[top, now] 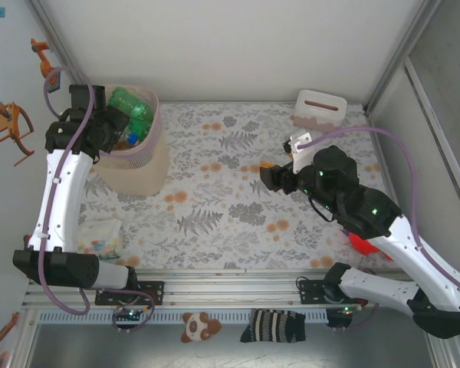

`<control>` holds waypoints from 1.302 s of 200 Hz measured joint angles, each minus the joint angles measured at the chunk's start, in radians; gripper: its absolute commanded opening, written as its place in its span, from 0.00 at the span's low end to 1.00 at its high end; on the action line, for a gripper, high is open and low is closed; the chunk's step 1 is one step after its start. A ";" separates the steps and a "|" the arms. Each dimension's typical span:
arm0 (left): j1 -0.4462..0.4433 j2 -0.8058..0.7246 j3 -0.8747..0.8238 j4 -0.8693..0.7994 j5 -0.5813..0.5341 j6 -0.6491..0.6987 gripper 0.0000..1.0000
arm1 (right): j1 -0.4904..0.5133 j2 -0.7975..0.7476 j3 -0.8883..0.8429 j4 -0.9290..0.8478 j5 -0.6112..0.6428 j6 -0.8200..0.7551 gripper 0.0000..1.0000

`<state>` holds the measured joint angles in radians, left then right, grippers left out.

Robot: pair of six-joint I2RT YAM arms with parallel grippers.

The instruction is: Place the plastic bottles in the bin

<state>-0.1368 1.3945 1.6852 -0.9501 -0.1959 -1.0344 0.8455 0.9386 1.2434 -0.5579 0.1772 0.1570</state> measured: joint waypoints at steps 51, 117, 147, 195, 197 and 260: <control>0.000 -0.039 0.002 -0.001 0.005 -0.027 0.76 | 0.000 -0.003 0.000 0.000 0.000 0.000 0.75; 0.000 -0.074 0.050 -0.001 0.013 0.037 0.72 | 0.000 -0.003 0.000 0.000 0.000 0.000 0.75; 0.000 -0.083 0.053 0.015 0.032 0.122 0.72 | 0.000 -0.003 0.000 -0.002 0.007 0.000 0.75; 0.001 -0.201 -0.053 0.093 0.149 0.348 0.77 | 0.000 -0.003 0.000 -0.023 0.063 0.000 0.76; 0.001 -0.207 -0.059 0.096 0.153 0.355 0.77 | 0.000 -0.003 0.000 -0.024 0.065 0.000 0.76; 0.001 -0.518 -0.395 0.153 0.180 0.613 0.80 | -0.012 -0.005 -0.001 -0.055 0.132 -0.011 0.80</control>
<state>-0.1360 0.8768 1.2900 -0.7971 -0.0162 -0.4217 0.8333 0.9340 1.2423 -0.6128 0.3088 0.1463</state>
